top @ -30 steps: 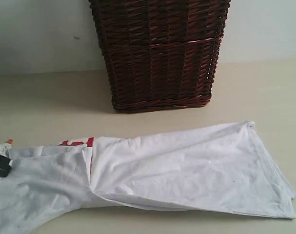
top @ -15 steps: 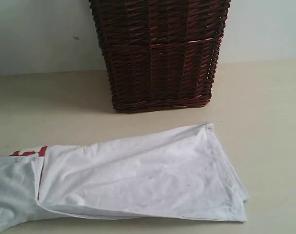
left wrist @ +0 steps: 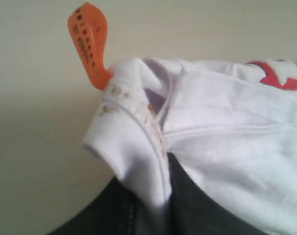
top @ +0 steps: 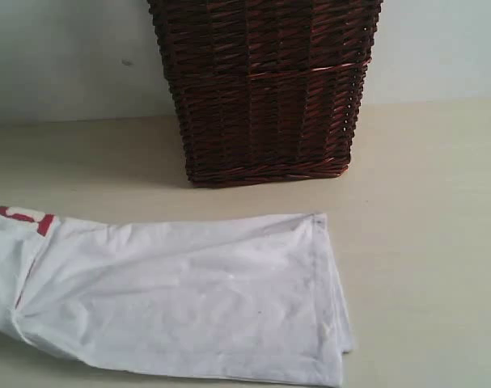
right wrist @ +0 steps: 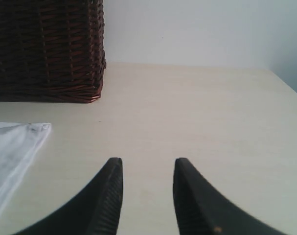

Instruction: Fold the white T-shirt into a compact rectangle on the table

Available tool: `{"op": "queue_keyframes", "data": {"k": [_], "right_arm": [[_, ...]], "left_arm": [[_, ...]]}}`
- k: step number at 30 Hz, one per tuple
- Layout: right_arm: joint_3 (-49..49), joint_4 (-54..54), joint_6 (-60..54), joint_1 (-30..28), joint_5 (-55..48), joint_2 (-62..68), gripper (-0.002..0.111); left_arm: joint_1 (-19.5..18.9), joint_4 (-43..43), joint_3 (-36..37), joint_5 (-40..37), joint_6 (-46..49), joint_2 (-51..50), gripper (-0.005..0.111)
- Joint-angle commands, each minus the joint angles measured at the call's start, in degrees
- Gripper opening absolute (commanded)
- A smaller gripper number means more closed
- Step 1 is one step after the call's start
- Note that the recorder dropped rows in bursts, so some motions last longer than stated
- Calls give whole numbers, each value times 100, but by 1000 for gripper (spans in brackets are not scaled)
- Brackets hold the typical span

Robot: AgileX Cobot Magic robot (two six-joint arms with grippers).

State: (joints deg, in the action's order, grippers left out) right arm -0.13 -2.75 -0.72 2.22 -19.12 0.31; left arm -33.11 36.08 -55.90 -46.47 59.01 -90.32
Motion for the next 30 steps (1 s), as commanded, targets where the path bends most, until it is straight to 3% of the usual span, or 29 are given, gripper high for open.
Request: {"op": "queue_keyframes", "data": {"k": [1, 5, 8, 13, 16, 19, 23, 27, 30], "right_arm": [[13, -15, -9, -20, 38, -31, 36], [13, -15, -9, -20, 38, -31, 36], [13, -15, -9, -20, 38, -31, 36], [13, -15, -9, -20, 38, -31, 36], [13, -15, -9, -20, 38, -31, 36], [13, -15, -9, -20, 38, -31, 36], [13, -15, -9, -20, 38, -31, 36], [13, -15, -9, -20, 38, -31, 36], [13, -15, -9, -20, 38, -31, 36]], "left_arm": [[-17, -107, -326, 1, -89, 189, 0], [-17, -710, -326, 23, -358, 53, 0], [13, -467, -339, 50, -458, 14, 0], [903, -459, -361, 189, -416, 359, 0], [1790, -592, -404, 726, -747, 613, 0], [2609, -1316, -548, 853, -1411, 639, 0], [4443, -2605, -621, 1372, -2446, 639, 0], [5757, -2716, -621, 1776, -2521, 355, 0], [6494, -3036, -631, 1913, -2544, -168, 0]]}}
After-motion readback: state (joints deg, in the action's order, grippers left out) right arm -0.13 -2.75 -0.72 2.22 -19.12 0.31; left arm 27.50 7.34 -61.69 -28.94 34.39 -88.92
